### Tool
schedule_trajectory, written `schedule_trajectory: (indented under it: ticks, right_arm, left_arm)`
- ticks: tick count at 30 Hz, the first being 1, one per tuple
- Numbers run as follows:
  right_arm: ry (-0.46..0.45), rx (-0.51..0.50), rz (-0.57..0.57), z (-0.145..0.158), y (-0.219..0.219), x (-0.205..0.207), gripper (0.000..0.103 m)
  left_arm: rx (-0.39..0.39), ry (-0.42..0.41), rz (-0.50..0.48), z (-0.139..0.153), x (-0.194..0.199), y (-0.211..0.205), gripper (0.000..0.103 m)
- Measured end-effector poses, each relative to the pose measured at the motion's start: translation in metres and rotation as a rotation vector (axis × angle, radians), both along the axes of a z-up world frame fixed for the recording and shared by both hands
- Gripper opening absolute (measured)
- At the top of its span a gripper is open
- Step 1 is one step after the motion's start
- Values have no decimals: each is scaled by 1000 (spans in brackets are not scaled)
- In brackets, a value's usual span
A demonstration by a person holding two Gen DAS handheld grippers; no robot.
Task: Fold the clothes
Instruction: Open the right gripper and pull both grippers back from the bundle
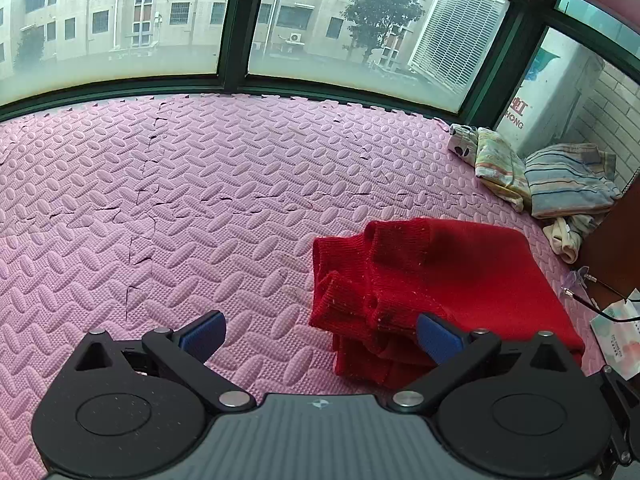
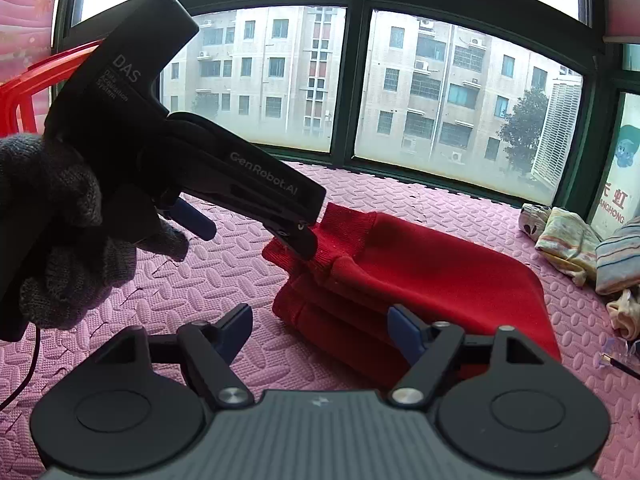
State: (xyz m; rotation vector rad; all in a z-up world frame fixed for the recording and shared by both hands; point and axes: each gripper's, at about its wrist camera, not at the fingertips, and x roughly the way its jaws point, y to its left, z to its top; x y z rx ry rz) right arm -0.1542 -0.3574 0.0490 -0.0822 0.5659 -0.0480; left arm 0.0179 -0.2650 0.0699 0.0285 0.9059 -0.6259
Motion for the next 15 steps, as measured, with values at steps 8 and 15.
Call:
schedule_trajectory:
  ticks: [8, 15]
  right_arm:
    - [23, 39, -89, -2, -14, -13, 89]
    - [41, 66, -164, -3, -15, -29, 96]
  left_arm:
    - [21, -46, -12, 4, -30, 6, 103]
    - [38, -79, -25, 4, -48, 10, 103]
